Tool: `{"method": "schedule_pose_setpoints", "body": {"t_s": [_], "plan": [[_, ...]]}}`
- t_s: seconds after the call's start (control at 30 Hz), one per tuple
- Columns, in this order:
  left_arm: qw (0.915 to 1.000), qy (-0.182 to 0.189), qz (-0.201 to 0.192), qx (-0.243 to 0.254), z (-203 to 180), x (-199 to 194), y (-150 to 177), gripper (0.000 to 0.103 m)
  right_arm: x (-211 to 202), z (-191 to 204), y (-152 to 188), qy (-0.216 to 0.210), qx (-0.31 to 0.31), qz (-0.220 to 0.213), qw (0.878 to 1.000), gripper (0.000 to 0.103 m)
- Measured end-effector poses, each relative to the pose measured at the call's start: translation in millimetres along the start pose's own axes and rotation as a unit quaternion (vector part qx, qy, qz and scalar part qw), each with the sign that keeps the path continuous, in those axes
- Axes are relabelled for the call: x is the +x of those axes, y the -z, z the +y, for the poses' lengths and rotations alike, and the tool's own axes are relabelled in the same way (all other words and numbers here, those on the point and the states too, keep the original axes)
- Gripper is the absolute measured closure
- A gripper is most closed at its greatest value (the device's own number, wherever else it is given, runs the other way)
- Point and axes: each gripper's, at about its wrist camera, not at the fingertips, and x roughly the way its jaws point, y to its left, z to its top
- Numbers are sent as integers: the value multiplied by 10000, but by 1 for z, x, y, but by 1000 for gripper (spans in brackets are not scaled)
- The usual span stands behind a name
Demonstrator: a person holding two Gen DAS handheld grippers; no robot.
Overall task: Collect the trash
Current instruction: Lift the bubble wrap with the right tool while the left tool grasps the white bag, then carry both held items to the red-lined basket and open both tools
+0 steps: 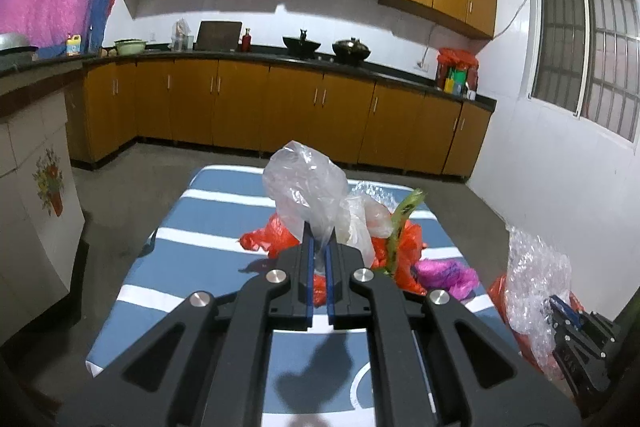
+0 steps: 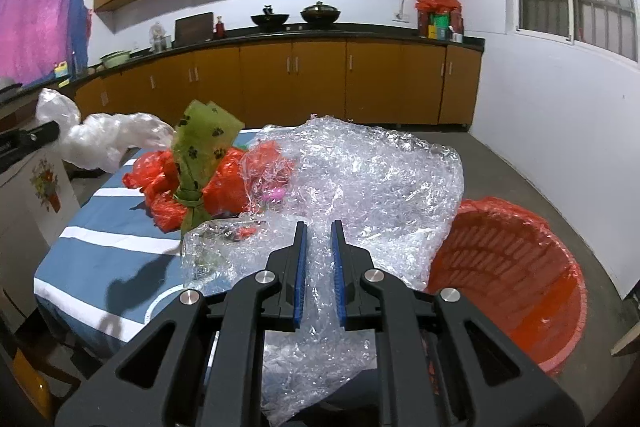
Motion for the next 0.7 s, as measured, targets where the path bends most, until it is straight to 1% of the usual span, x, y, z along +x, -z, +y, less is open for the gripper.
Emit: {"method": "schedule_pose_setpoints", "body": {"t_s": [0.2,0.43,0.7], "plan": [[9999,105,-77,18,-9,-7,-6,97,-6,-13,2,156,101,-39,9998,90],[9983,539,18,240,-43,-4,-4,97,-12,-32,5,403,167,-63,9990,90],[9921,1116,338,471,-92,18,17,97,-21,-69,8,788,393,-47,9961,90]]}}
